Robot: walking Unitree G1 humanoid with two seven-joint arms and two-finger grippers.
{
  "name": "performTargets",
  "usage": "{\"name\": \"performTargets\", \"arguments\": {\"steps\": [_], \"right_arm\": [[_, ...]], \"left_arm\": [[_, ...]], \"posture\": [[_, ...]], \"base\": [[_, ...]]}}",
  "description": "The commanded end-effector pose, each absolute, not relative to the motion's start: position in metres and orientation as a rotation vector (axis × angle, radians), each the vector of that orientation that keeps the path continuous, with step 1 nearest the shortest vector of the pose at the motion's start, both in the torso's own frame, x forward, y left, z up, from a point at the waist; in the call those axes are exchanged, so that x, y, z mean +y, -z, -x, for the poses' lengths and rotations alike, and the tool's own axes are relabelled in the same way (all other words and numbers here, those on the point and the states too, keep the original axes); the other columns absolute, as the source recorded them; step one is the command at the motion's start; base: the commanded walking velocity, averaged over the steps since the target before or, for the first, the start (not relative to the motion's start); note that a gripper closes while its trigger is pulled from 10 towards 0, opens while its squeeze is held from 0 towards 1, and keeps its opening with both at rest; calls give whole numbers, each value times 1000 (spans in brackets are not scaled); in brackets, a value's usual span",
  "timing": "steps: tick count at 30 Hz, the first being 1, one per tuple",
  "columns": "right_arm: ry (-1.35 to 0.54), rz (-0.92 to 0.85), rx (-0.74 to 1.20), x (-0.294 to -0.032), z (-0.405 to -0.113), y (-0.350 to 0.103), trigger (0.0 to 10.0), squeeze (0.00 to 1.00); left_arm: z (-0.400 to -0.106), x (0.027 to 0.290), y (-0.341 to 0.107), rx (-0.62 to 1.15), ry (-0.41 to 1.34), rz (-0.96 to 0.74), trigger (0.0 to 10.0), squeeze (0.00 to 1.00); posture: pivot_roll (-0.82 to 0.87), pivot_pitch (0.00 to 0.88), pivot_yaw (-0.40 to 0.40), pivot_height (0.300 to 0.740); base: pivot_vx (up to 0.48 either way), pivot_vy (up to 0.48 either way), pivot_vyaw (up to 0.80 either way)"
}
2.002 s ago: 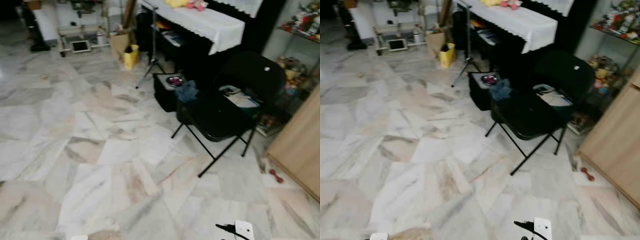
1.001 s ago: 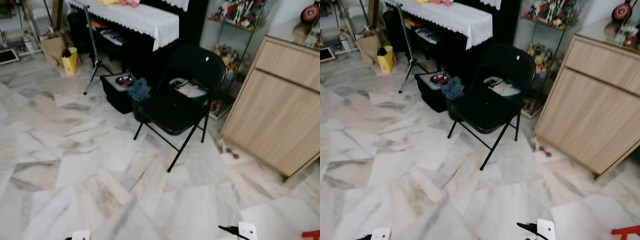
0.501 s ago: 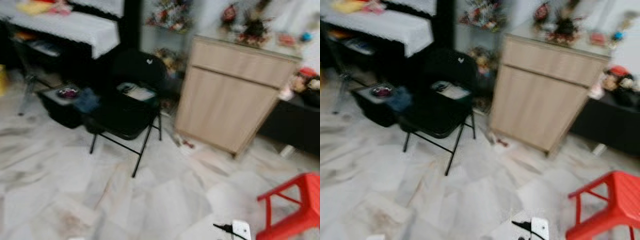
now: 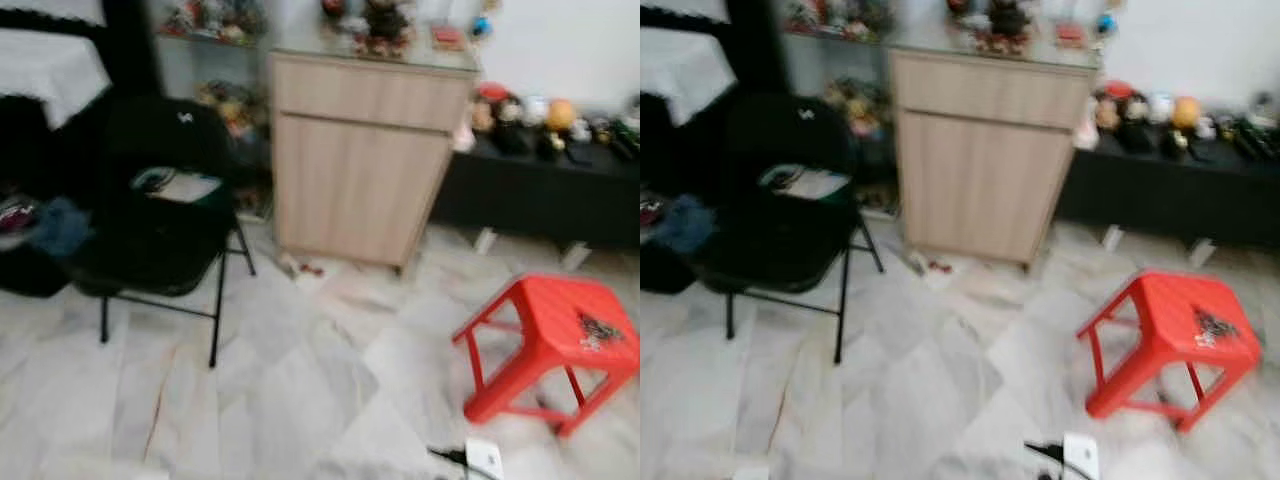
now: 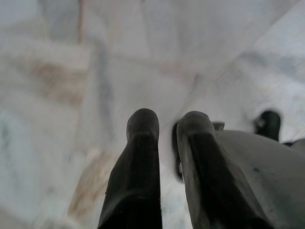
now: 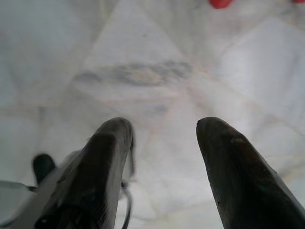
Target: Hang keys on a hook
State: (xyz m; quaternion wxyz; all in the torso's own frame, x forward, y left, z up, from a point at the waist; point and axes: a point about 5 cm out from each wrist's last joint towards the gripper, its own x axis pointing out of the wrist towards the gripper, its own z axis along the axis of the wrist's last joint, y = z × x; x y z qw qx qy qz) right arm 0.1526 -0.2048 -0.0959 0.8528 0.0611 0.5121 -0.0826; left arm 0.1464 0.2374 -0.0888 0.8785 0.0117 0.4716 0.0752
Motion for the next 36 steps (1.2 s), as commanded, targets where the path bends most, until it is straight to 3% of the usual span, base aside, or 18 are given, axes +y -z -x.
{"name": "performTargets", "arguments": {"steps": [1, 4, 36], "right_arm": [[183, -170, 973, -204, -204, 73, 10000, 0], [201, -182, 962, -205, -204, 72, 10000, 0], [200, -149, 960, -207, -203, 73, 10000, 0]], "left_arm": [[-138, 217, 97, 1020, -161, 55, 10000, 0], [-138, 216, 97, 1019, -160, 58, 10000, 0], [-136, 216, 98, 1020, -162, 65, 10000, 0]], "posture": [[223, 0, -97, 740], [226, 0, -100, 740], [230, 0, -102, 740]], "base": [[0, 0, -775], [0, 0, -650], [0, 0, 0]]}}
